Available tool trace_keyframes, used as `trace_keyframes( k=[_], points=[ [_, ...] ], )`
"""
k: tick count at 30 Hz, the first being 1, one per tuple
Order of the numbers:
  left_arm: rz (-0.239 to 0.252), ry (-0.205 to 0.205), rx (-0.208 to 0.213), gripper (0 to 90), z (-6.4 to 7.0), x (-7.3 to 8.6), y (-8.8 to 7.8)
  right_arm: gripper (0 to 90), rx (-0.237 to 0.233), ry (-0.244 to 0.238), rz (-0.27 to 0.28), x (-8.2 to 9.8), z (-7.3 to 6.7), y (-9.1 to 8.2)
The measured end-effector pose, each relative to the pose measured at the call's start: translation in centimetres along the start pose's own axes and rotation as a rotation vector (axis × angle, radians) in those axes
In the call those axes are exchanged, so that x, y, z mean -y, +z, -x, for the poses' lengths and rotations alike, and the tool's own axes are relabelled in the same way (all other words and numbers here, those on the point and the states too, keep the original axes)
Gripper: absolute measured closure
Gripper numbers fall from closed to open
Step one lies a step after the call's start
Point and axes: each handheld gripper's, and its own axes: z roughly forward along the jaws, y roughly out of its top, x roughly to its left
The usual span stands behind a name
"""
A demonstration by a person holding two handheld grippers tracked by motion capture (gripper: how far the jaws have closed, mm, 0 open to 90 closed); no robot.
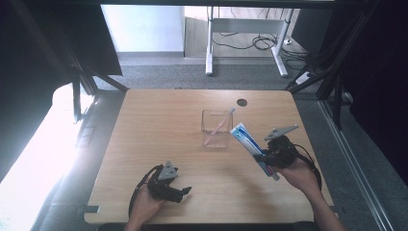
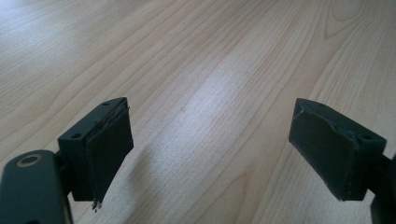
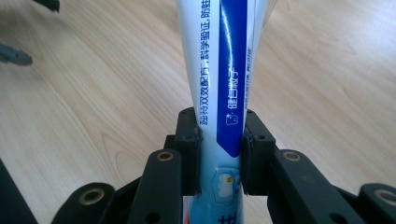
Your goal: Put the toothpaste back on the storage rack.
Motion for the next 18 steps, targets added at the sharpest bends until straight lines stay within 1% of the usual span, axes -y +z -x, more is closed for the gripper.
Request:
trace_keyframes(
  k=[6,11,18],
  points=[
    [0.001,-0.002,0.0,13.5,-0.1,0.0,-0.1,72.9,-0.006,0.006,0.048,-1.0,0.1,0.0],
    [0.0,0.001,0.001,13.5,-0.1,0.0,-0.1,72.9,-0.009,0.006,0.076,-2.0,0.0,0.2],
    [0.0,0.002,0.0,13.5,-0.1,0.0,-0.2,73.0,0.001,0.001,0.112,-3.3,0.0,0.7]
  ],
)
